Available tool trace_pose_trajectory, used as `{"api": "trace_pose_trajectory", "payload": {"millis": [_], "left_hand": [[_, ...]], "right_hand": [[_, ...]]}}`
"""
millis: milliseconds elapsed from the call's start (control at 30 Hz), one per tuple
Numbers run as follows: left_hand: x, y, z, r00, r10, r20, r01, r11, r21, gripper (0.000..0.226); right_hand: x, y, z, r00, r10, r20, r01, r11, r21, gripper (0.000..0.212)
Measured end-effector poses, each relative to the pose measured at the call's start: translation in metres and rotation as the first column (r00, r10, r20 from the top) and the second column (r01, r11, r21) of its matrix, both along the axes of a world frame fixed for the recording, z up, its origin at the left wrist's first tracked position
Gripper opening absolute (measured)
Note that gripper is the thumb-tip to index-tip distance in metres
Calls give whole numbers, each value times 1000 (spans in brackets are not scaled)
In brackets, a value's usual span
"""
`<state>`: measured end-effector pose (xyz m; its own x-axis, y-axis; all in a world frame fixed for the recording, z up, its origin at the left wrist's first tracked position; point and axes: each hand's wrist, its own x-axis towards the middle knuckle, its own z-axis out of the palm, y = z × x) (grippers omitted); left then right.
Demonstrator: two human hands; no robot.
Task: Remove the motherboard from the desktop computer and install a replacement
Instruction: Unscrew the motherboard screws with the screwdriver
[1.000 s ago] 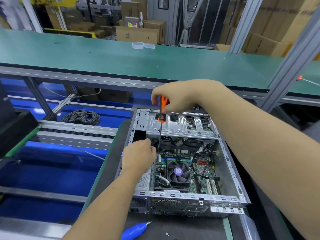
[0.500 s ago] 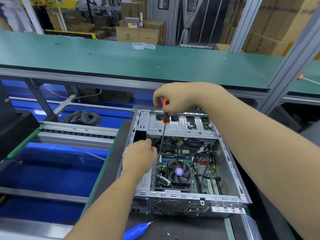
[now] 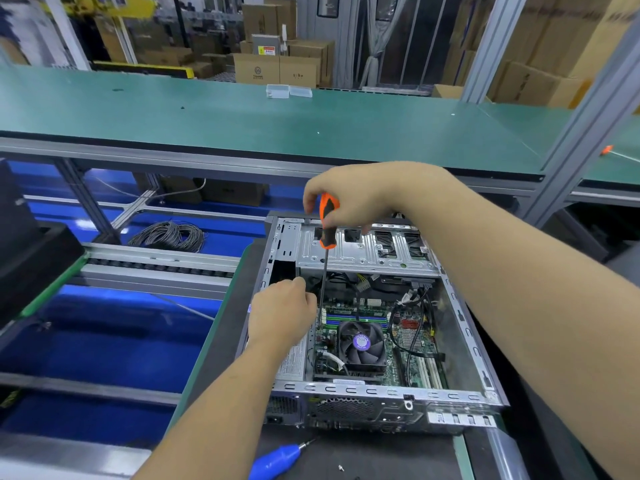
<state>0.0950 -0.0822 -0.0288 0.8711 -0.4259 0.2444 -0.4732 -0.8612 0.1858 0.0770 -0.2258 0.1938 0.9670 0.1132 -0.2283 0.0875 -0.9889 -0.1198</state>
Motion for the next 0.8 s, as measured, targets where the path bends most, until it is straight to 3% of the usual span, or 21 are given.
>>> {"api": "trace_pose_trajectory", "payload": {"millis": [33,100,167,233,300,367,433,500,567,633,733,800], "left_hand": [[0,0,0,1000,-1,-1,1,1000,1,30],[1,-1,0,1000,-6,-3,6,1000,4,30],[1,-1,1,1000,-5,-1,5,1000,-1,31],[1,-1,0,1000,-3,-3,3,1000,-9,30],[1,-1,0,1000,-4,-1,4,1000,-7,30],[0,-1,0,1000,-7,-4,7,1000,-6,30],[0,-2,1,1000,-7,-9,7,1000,-8,30],[0,-2,2,1000,-6,-11,6,1000,-8,31],[-1,-1,2,1000,-9,-12,9,1000,-6,31],[-2,-1,3,1000,-11,-19,11,1000,-15,31],[-2,0,4,1000,-3,-18,2,1000,-22,30],[-1,-1,3,1000,-8,-8,8,1000,-12,30]], "right_hand": [[-1,0,1,999,-29,-38,30,999,34,32],[1,1,1,996,-85,38,88,993,-76,48],[6,0,0,991,-28,130,54,977,-206,40],[6,-3,-1,998,6,67,2,993,-115,13],[2,-4,0,999,-38,-8,38,999,-17,25],[3,-5,0,995,-77,57,83,991,-106,42],[7,-8,-3,993,-8,115,26,988,-154,31],[3,-9,-2,997,29,66,-24,997,-69,11],[1,-8,-2,999,-13,47,15,998,-59,28],[3,-8,-4,991,-24,135,44,988,-149,41],[2,-10,-5,993,22,120,-17,999,-45,10],[-4,-10,-4,996,5,86,-7,1000,19,28]]}}
